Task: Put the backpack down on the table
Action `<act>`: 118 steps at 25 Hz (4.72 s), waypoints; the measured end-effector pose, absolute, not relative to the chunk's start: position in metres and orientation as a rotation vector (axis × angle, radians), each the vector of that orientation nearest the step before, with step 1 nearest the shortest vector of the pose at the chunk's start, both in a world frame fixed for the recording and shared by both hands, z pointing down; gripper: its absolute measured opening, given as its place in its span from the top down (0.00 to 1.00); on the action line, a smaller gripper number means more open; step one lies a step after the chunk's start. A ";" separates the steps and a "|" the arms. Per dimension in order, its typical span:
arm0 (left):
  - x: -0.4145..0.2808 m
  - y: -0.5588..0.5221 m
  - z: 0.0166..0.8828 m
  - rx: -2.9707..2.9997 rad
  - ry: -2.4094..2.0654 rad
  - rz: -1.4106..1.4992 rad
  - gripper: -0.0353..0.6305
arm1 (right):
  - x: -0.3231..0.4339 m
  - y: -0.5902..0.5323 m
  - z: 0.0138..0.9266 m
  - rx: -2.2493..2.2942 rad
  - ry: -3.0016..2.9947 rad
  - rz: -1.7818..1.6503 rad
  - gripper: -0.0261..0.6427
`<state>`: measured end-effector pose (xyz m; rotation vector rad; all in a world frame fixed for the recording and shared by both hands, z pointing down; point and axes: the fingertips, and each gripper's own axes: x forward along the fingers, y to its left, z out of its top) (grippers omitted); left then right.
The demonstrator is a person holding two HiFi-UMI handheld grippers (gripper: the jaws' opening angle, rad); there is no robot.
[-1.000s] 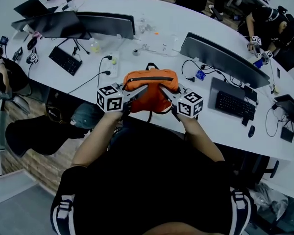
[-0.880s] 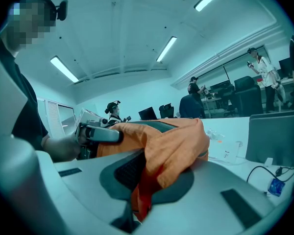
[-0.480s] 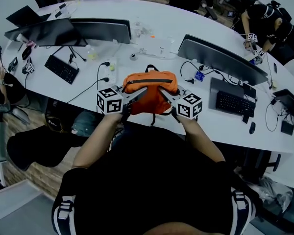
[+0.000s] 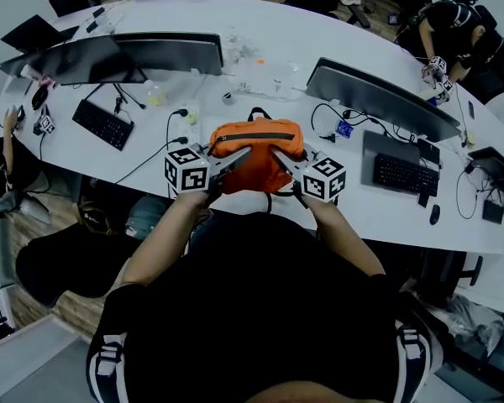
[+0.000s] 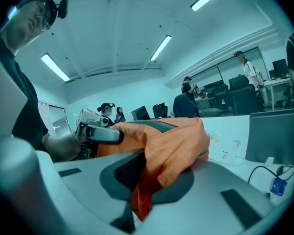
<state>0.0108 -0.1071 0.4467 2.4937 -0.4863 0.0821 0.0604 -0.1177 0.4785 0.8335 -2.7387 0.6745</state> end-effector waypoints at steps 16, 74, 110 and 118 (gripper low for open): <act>-0.012 -0.123 0.467 2.439 -0.457 0.100 0.90 | 0.038 -0.131 0.497 0.825 -2.701 0.730 0.91; -0.019 -0.156 0.645 2.186 -0.425 0.352 0.89 | 0.036 -0.144 0.658 0.734 -2.385 0.981 0.91; -0.026 -0.196 0.726 2.102 -0.493 0.422 0.89 | 0.038 -0.184 0.740 0.695 -2.248 0.930 0.87; -0.028 -0.200 0.742 2.066 -0.485 0.431 0.89 | 0.039 -0.189 0.753 0.682 -2.220 0.947 0.86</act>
